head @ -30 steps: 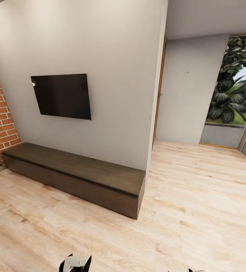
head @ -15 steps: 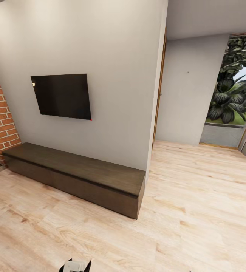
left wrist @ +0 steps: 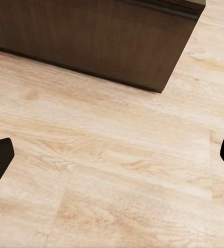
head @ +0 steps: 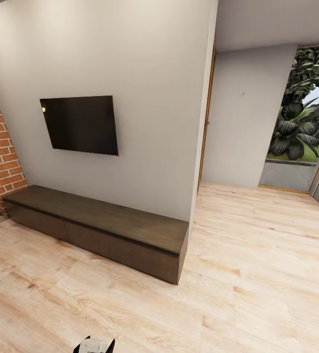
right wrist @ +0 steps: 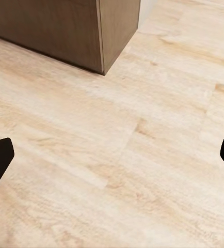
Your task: Put the three can of soda from the living room inside the tash can in the kitchen.
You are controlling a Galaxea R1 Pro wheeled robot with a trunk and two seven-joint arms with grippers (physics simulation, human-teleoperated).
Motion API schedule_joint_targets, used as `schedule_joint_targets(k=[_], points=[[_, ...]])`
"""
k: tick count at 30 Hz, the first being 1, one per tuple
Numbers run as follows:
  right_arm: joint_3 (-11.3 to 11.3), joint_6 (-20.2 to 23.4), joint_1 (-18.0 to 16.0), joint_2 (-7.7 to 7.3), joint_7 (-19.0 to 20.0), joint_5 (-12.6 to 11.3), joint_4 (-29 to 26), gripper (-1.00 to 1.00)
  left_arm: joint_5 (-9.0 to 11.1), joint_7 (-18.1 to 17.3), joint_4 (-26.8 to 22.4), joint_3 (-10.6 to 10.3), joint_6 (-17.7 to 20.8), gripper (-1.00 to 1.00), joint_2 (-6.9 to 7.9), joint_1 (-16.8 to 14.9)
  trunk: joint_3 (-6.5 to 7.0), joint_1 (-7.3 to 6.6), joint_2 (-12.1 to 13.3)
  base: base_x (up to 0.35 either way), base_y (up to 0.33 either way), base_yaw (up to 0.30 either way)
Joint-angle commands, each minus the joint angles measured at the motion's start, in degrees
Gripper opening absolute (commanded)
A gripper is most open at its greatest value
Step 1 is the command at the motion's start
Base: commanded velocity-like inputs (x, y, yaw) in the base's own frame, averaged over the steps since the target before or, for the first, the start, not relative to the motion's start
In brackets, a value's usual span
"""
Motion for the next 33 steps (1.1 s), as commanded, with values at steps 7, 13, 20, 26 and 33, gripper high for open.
schedule_joint_targets(k=[7,13,20,26,33], points=[[0.00,0.04,0.00,0.22,0.00,0.02,-0.03,1.00,0.00,0.01,0.93,0.05,0.06,1.00,-0.06,0.00,0.00,0.00,0.00,0.000,0.000,0.000],[0.17,-0.54,0.00,0.50,0.00,0.12,-0.25,1.00,0.07,0.01,4.02,0.04,0.01,1.00,0.01,0.00,0.00,0.00,0.00,0.000,0.000,0.000],[0.25,-1.22,0.00,0.58,-0.08,0.10,-0.69,1.00,0.03,0.01,4.65,0.03,0.01,1.00,0.02,-0.02,0.00,0.00,0.00,0.000,0.000,0.000],[0.29,-1.34,0.00,0.59,-0.15,0.09,-0.87,1.00,0.04,0.01,4.77,0.03,0.00,1.00,0.02,-0.04,0.00,0.00,0.00,0.000,0.000,0.000],[0.40,-1.33,0.00,0.80,-0.54,0.13,-0.87,1.00,0.01,0.01,4.83,0.02,0.00,1.00,0.02,-0.04,-0.14,0.00,0.00,0.000,0.000,0.044]])
